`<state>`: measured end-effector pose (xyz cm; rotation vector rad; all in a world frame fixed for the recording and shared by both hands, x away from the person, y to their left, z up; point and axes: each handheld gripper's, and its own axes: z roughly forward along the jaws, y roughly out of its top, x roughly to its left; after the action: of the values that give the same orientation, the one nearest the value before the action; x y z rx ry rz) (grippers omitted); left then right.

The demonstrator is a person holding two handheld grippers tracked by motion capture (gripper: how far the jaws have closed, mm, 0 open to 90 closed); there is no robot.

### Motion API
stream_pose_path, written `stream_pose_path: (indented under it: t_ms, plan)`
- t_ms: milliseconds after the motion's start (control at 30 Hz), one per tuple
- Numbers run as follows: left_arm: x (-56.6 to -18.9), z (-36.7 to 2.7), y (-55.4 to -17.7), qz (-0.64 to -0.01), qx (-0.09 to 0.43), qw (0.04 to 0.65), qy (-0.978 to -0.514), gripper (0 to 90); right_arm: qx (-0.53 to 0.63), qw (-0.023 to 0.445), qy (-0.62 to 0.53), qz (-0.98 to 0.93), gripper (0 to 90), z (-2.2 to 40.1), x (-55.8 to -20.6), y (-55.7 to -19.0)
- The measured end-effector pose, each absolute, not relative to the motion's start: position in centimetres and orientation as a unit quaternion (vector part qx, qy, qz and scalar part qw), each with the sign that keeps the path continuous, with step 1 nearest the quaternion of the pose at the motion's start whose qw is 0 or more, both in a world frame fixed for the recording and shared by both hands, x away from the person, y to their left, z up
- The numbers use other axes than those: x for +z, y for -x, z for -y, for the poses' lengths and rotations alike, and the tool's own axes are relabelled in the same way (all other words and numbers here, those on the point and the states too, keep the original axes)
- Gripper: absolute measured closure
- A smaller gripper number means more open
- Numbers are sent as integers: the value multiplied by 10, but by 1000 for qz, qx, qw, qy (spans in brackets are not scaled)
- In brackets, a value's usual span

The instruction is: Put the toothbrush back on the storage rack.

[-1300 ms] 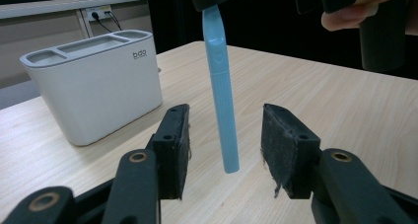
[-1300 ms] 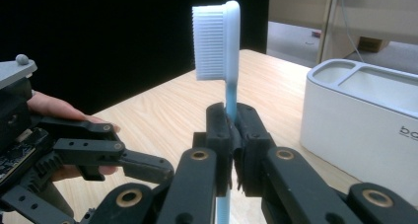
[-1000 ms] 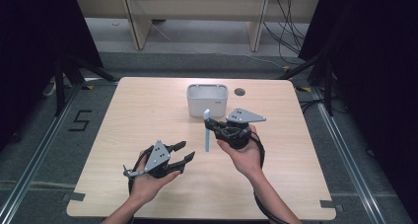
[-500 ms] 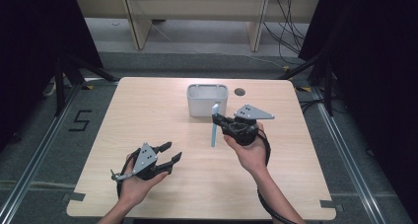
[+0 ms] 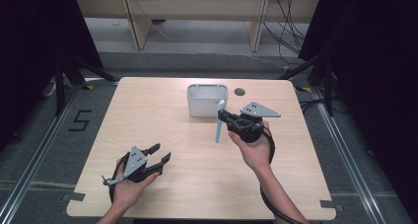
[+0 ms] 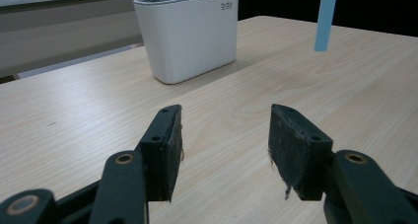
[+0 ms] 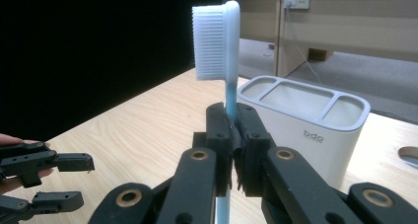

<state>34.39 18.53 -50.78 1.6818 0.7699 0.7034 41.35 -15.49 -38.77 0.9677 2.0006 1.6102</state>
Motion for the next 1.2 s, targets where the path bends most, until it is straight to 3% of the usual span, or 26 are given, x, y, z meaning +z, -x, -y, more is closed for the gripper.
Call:
stream_pose_path:
  t_ms: [1200]
  plan:
    - [-524,-185,-340,-329,319,571,-681,441,572,225,-364,-699,864,176,-370,-428]
